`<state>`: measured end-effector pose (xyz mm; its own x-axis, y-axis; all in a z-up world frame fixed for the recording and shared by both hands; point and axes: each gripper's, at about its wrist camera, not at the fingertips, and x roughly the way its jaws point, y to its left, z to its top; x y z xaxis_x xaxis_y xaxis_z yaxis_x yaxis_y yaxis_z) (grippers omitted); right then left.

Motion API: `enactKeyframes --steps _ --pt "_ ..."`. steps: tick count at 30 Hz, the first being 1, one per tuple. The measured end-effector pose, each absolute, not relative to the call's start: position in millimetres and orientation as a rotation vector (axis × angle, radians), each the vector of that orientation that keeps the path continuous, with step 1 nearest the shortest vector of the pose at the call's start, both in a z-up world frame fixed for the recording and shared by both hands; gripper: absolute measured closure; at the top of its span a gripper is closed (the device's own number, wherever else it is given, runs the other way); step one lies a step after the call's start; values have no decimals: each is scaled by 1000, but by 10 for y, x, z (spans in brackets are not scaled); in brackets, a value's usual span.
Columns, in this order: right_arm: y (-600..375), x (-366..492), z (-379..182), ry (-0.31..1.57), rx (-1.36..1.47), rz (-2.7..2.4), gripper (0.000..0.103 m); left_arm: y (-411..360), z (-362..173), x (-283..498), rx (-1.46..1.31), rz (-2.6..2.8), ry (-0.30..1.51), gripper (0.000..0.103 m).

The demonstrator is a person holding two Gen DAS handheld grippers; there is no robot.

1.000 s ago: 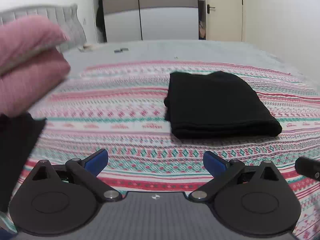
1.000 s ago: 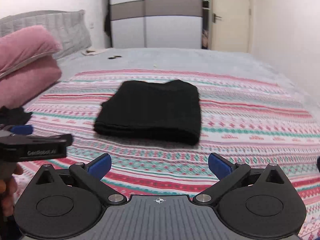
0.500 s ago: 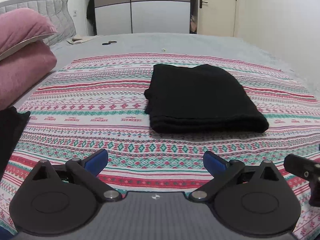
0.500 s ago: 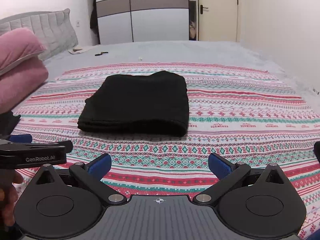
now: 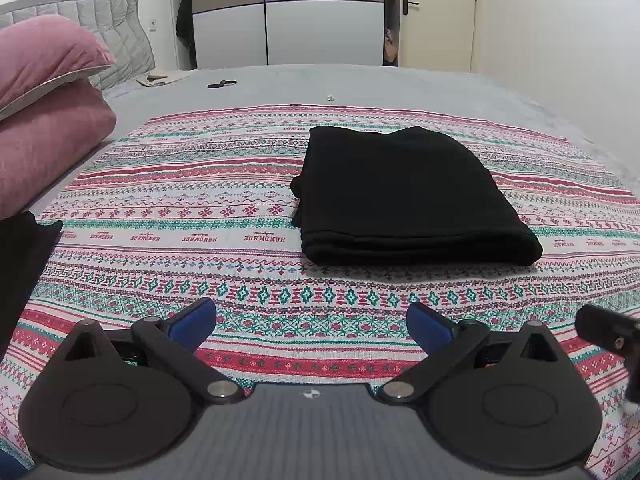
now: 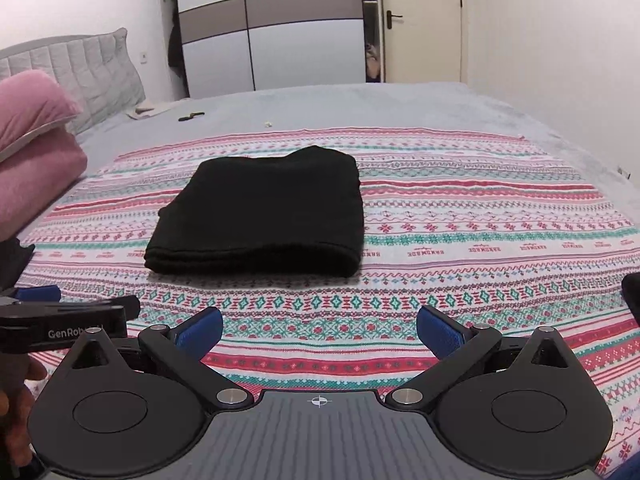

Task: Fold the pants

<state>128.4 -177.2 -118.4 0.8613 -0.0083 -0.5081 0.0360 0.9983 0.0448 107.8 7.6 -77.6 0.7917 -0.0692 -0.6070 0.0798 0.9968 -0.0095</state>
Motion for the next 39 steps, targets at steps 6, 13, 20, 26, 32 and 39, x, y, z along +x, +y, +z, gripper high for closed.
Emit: enactKeyframes --steps 6,13,20,26,32,39 --pt "-1731 1297 -1216 537 32 -26 0 59 -776 1068 22 -84 651 0" --pt "-1718 1311 -1234 542 29 -31 0 91 -759 1103 15 -36 657 0" --pt "-1679 1311 -1243 532 12 -34 0 82 -758 1098 23 -19 650 0" --pt "-1669 1317 -1253 534 7 -36 0 74 -773 1102 17 -26 666 0" --pt "-1672 1318 -1257 534 5 -36 0 67 -764 1092 20 -34 663 0" --pt "-1670 1321 -1261 536 4 -35 0 58 -761 1091 18 -38 664 0"
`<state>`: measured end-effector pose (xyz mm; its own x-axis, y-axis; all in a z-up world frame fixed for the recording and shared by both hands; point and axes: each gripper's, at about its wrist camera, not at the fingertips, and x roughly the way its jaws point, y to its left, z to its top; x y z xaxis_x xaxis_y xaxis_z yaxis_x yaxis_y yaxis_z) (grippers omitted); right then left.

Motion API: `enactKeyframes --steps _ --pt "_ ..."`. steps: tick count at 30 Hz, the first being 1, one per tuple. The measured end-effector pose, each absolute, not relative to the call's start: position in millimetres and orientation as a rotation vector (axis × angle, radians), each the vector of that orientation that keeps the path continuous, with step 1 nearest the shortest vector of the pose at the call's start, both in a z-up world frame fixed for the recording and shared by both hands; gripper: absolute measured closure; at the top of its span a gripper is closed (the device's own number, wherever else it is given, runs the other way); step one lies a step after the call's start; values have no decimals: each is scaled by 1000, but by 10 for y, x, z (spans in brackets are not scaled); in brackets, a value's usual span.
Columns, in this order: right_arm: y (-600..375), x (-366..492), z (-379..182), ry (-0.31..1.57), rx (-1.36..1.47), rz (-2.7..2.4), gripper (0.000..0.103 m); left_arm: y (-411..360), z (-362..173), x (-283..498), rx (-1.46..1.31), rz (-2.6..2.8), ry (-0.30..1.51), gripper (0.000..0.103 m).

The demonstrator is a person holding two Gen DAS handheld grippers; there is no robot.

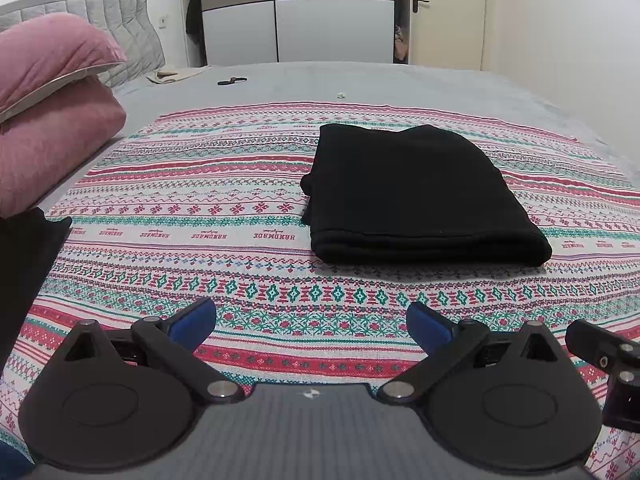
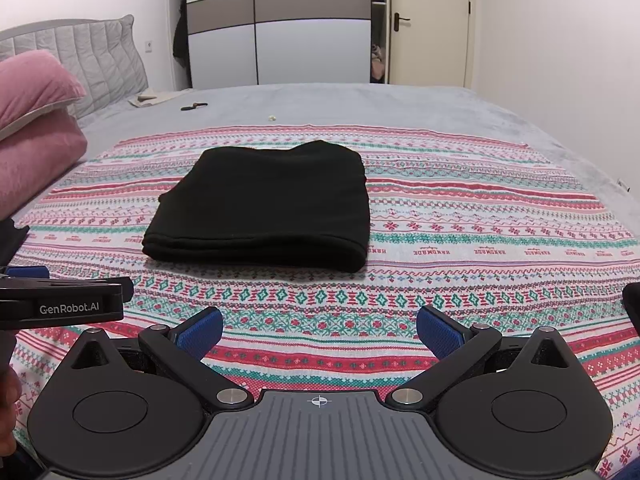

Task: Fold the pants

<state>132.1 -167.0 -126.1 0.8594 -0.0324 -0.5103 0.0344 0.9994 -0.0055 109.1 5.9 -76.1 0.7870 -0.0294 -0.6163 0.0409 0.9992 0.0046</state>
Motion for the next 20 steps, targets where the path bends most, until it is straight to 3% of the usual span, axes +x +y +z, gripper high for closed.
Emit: enactKeyframes --steps 20 --pt "-1666 1330 -1279 539 2 -34 0 52 -754 1087 5 -54 679 0"
